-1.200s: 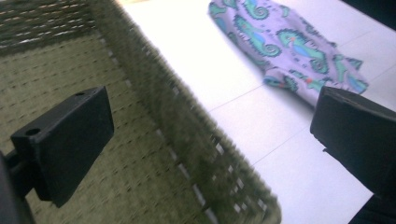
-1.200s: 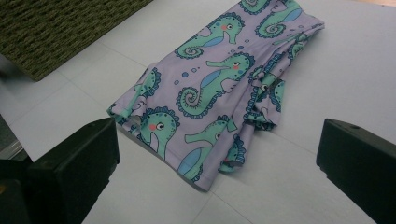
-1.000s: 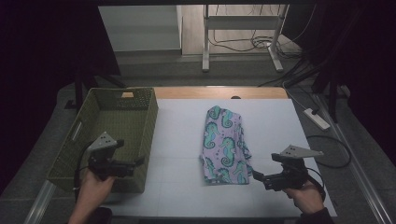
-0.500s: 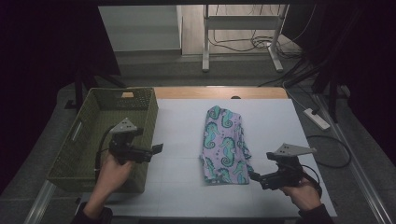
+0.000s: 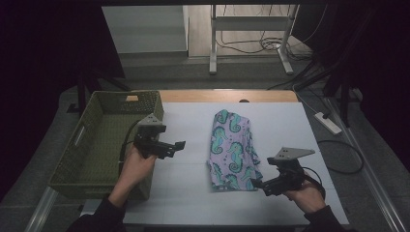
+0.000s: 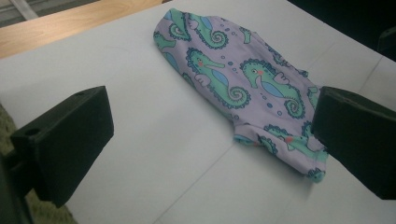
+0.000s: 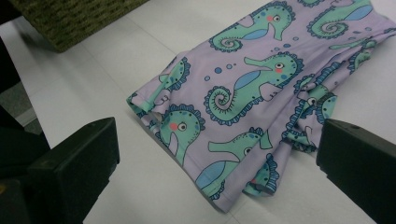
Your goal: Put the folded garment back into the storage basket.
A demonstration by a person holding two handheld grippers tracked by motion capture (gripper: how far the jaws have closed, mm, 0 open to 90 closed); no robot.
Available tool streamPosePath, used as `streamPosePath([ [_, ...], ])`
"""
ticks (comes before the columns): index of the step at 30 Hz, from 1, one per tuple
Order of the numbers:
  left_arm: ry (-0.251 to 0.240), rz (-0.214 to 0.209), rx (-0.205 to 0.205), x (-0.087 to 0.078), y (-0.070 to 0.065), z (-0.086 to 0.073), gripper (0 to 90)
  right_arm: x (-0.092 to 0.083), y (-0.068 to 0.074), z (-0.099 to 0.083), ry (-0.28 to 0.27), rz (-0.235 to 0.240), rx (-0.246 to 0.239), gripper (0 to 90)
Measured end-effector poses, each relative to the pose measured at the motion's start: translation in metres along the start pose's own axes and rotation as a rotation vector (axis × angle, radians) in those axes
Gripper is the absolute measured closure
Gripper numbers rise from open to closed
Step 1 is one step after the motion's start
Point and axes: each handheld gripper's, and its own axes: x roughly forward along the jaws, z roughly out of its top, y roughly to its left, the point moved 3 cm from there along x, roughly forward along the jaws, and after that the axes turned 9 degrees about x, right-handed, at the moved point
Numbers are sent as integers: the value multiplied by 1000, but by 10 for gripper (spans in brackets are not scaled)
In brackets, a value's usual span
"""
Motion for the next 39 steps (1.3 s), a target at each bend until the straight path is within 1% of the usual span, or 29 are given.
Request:
streamPosePath([
  [2,6,-1,10,6,-1,4,0,3,0,0,9,1,-5,0],
  [5,15,-12,15,13,-2,8,0,7,-1,0,10,1,-16,0],
  [10,34,-5,39,27,-5,14,0,12,1,1,32,7,-26,0],
  [12,35,-13,52,33,-7,16,0,15,2,1,45,4,-36,0],
  [13,35,-13,52,33,-7,16,0,16,2,1,48,2,-37,0],
  [14,46,-20,58,40,-8,18,0,17,2,1,57,-2,-39,0],
  [19,49,-38,52,56,-10,26,0,22,2,3,70,-2,-30,0],
  [24,56,-53,38,73,-11,32,0,25,5,5,78,-5,-51,0],
  [26,60,-61,39,80,-12,34,0,28,6,6,87,-11,-63,0],
  [30,62,-72,40,94,-14,40,0,34,9,8,104,7,-78,0],
  [35,85,-58,55,111,-15,46,0,42,11,9,133,7,-97,0],
  [38,98,-43,62,122,-12,48,0,47,12,9,149,16,-106,0],
  [39,95,-44,55,125,-11,49,0,49,12,9,152,15,-114,0],
])
